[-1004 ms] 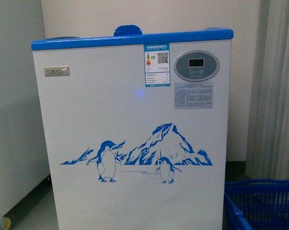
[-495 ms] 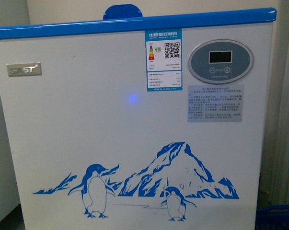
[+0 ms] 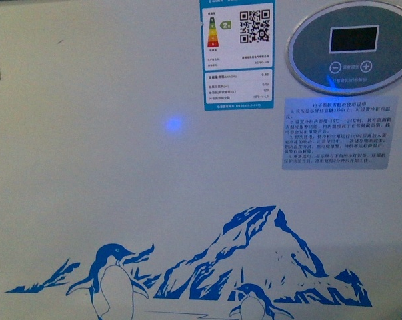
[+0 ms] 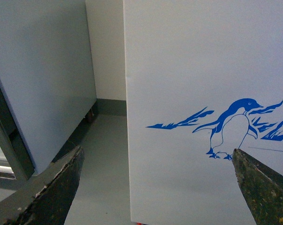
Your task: Put drink in fridge
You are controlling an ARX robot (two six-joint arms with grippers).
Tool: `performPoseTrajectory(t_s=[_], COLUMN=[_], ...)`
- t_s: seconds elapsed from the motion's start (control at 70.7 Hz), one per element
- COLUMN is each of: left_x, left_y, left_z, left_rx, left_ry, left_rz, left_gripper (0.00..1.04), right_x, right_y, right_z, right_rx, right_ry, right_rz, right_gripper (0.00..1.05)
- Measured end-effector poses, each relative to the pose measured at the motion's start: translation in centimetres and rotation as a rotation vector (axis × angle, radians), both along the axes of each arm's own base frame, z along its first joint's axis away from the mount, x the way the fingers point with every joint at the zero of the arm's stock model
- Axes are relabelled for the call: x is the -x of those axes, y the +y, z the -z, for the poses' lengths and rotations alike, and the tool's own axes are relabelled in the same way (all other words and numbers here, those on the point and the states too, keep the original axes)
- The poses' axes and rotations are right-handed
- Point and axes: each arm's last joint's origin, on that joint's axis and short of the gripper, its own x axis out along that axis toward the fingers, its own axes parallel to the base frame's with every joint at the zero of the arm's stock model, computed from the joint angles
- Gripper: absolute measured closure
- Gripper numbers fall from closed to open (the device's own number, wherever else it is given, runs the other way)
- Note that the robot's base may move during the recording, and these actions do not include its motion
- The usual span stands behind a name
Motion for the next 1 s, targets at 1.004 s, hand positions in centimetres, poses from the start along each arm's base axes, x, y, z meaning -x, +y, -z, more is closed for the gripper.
performPoseTrajectory(t_s=[1.004], left_x=[0.0], left_y=[0.0], left_z=[0.0], left_rx=[0.0], left_ry=[0.0], left_rz=[0.0], left_gripper=[0.08], right_x=[-8.6], right_y=[-7.4], right_z=[24.7], right_rx=[-0.353], right_ry=[0.183], right_rz=[0.299], right_gripper=[0.08])
